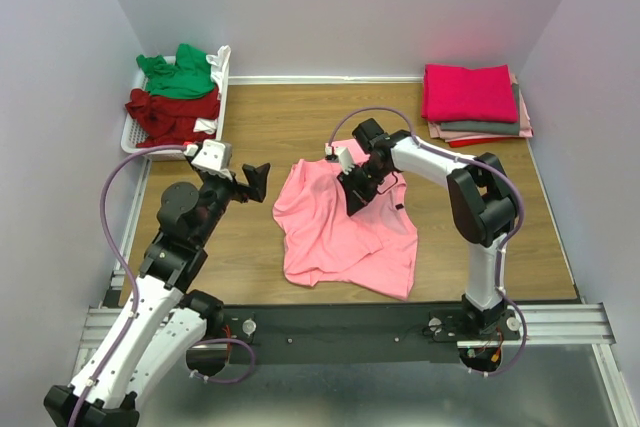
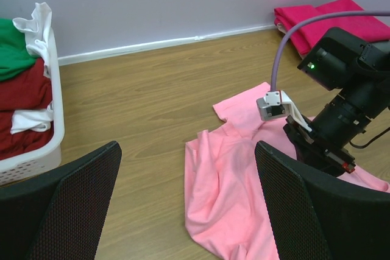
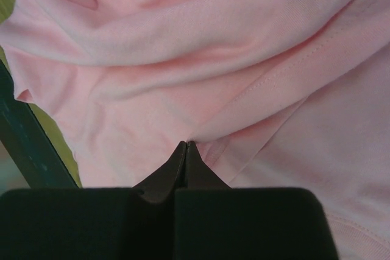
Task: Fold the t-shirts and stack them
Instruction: Flatten the tshirt out
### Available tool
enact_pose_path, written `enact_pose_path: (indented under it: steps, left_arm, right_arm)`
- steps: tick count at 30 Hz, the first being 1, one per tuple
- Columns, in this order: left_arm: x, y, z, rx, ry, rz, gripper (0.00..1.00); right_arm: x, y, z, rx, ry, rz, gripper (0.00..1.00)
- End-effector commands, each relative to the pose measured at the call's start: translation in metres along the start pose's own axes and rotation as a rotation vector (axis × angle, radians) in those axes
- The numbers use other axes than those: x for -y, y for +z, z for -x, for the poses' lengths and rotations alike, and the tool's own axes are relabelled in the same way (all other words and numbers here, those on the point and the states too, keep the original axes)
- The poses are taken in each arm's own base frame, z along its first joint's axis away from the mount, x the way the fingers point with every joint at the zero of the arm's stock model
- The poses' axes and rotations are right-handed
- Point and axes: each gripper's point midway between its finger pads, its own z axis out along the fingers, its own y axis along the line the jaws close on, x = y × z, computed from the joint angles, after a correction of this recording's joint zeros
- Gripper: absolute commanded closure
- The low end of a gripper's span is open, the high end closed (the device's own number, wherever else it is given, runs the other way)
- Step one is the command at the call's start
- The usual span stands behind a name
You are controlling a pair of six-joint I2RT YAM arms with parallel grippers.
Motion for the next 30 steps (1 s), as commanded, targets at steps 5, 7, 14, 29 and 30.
enact_pose_path:
  steps: [5,7,14,29,30]
  left_arm:
    - [-0.005,-0.009,0.020,0.077,0.006,0.023,0.03]
    - [-0.006,-0.010,0.021,0.082,0.007,0.028,0.03]
    - [-0.012,-0.017,0.030,0.120,0.003,0.058,0.03]
    - [-0.075,-0.110,0.086,0.441,-0.127,0.422,0.05]
    - [-0.077,-0.120,0.091,0.480,-0.139,0.435,0.06]
  right_arm:
    - [-0.031,-0.009,0.016,0.054,-0.043,0.097,0.99]
    - [-0.039,-0.012,0.020,0.064,-0.059,0.118,1.00]
    - [-0.080,-0.004,0.033,0.047,-0.151,0.182,1.00]
    - [-0.239,0.127,0.100,-0.069,-0.531,0.360,1.00]
    - [-0.258,0.141,0.091,-0.094,-0.561,0.376,0.99]
